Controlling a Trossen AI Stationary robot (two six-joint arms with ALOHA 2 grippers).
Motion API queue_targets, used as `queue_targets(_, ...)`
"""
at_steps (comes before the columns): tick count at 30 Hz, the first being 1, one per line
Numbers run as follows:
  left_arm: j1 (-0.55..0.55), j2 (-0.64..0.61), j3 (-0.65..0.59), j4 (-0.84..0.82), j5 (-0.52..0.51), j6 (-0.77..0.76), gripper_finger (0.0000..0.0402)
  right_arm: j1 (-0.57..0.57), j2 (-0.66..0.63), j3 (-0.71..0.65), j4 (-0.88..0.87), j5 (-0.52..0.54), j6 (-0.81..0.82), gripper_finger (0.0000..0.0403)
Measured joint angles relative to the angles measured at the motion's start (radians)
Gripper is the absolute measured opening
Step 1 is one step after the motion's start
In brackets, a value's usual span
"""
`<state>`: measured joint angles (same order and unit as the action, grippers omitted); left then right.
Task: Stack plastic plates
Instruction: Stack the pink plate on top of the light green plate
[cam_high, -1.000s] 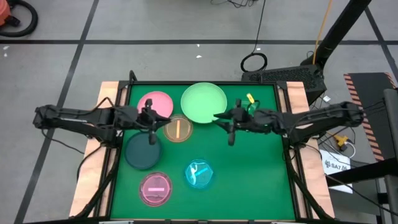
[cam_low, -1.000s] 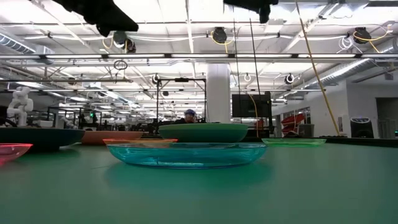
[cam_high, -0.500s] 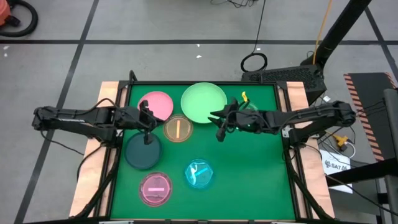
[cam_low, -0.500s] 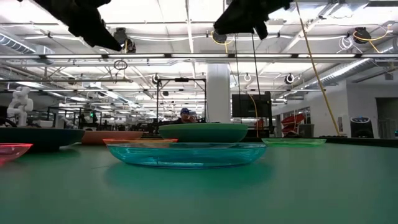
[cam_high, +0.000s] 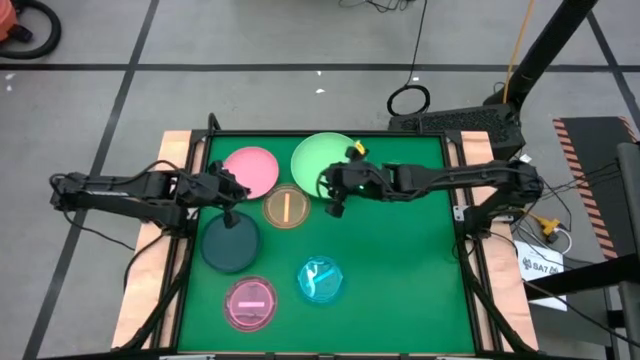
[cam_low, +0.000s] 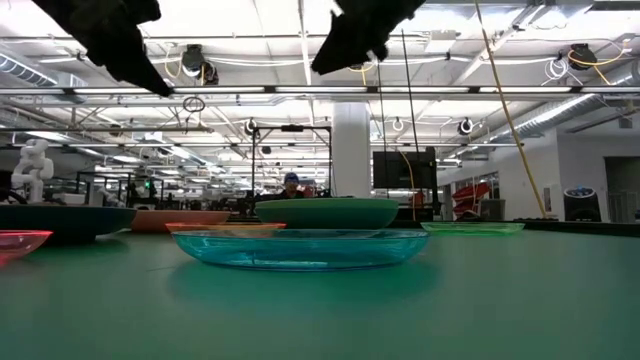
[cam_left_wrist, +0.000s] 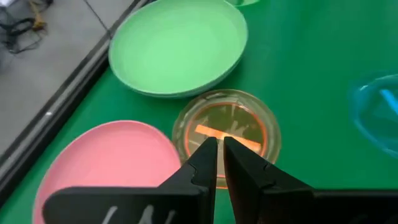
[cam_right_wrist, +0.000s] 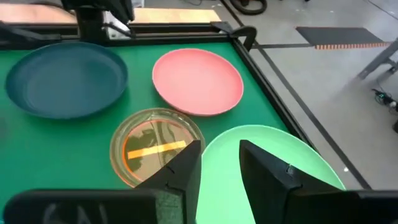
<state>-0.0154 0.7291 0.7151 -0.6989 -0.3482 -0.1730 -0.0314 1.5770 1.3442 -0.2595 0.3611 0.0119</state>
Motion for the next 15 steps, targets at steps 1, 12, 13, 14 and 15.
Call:
queue_targets(1,0.0,-0.005,0.0,0.001,-0.021,0.007,0.0035,-0.011,0.018,0.018,0.002,-0.008,-0.013,0.0102)
queue_targets(12,0.01,-0.163,0.0,-0.05,-0.255,-0.013,0.0035,-0.126,0.276,0.305,0.005,-0.182,-0.245,0.0102)
queue_targets(13,0.01,-0.179,0.0,-0.068,-0.262,-0.029,0.0035,-0.134,0.299,0.33,0.002,-0.198,-0.26,0.0102)
queue_targets(14,0.01,-0.194,0.0,-0.084,-0.264,-0.049,0.0035,-0.141,0.324,0.358,0.0,-0.211,-0.274,0.0102)
queue_targets(15,0.009,-0.209,0.0,-0.098,-0.265,-0.069,0.0035,-0.147,0.346,0.384,0.001,-0.227,-0.285,0.0102)
